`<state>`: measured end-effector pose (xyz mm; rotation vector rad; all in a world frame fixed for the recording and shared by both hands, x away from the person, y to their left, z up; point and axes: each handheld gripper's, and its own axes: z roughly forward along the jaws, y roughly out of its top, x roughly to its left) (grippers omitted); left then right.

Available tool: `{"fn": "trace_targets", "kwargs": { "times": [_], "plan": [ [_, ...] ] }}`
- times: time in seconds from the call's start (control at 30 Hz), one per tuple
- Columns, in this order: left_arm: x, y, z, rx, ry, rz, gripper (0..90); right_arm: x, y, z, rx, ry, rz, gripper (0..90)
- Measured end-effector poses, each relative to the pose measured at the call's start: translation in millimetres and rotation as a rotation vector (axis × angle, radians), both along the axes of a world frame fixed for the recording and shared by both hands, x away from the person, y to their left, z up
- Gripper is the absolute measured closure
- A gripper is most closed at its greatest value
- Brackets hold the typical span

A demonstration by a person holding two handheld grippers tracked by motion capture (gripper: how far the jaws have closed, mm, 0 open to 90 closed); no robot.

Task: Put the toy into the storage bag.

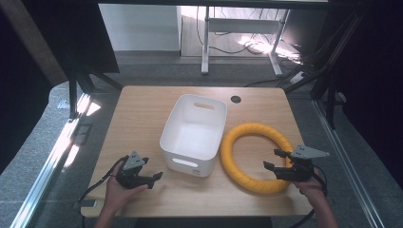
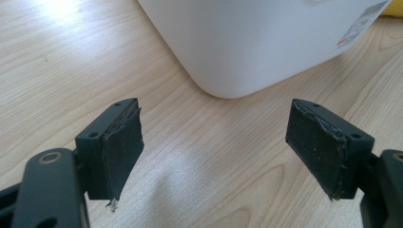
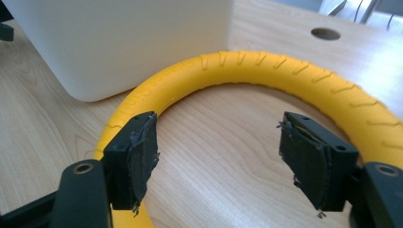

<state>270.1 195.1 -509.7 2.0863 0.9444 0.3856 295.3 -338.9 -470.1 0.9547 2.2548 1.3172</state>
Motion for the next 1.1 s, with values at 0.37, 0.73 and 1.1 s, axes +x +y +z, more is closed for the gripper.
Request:
{"fn": "trace_targets", "kwargs": {
  "times": [0.37,0.73,1.1],
  "plan": [
    [-2.3,-10.1,2.0,0.033,-0.005,-0.038,19.9,-10.2,10.7,14.8,-0.077,0.01,0.101,35.3],
    [0.5,-11.8,-2.3,0.05,0.008,-0.042,19.9,-13.8,59.2,14.5,-0.185,0.155,0.236,35.5],
    [-0.4,-15.8,-1.9,0.058,0.008,-0.051,20.1,-11.0,83.8,5.1,-0.267,0.199,0.267,33.0]
  ]
}}
